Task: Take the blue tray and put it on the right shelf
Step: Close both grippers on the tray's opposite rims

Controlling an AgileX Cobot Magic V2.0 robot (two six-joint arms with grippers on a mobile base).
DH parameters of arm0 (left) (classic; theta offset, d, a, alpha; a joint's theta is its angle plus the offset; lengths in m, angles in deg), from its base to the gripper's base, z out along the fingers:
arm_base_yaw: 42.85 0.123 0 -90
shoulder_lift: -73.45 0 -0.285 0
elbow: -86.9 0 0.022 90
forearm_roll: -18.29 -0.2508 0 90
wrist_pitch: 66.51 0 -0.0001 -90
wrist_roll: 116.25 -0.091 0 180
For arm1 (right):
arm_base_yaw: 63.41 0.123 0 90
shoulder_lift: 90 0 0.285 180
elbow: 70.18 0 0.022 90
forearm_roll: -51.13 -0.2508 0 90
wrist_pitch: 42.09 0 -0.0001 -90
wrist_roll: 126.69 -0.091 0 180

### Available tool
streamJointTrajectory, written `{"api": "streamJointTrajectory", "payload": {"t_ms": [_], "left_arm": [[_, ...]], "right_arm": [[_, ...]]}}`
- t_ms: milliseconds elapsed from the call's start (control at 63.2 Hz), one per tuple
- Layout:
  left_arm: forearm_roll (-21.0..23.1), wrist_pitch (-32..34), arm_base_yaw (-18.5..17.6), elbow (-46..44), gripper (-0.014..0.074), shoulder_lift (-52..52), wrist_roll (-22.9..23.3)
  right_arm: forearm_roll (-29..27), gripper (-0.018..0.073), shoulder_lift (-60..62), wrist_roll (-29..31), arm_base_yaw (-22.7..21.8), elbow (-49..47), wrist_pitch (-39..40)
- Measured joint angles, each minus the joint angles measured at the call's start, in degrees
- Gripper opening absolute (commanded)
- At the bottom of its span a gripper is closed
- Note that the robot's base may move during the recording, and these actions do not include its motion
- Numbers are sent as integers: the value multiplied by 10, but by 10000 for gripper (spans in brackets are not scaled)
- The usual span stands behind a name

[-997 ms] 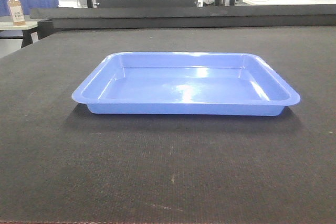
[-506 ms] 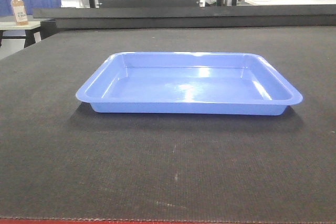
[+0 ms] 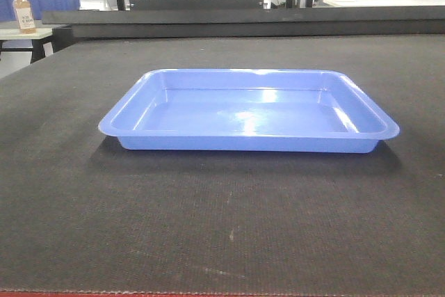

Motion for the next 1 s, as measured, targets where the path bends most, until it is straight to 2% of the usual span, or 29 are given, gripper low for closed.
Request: {"api": "streamJointTrajectory", "payload": {"t_ms": [111,206,348,538,776,997], "left_arm": [[-4,-39,-3,-77,454,79,34],[-26,-67,-4,-130,454,146,67],[-71,-122,-4,-196,454,230,132],[-111,-183,-4,-264,454,323,216],[-115,-191,-4,-292,454,379,262],[-114,-186,-4,-293,454,410,267]], "right_arm": [[0,601,-104,0,11,-79,-67],[10,601,-184,0,11,-143,-104],[32,601,-268,-11,11,-203,-128],[74,601,-350,-76,11,-229,-130],[82,600,-428,-102,11,-231,-121],[82,538,-478,-103,11,-231,-100]]}}
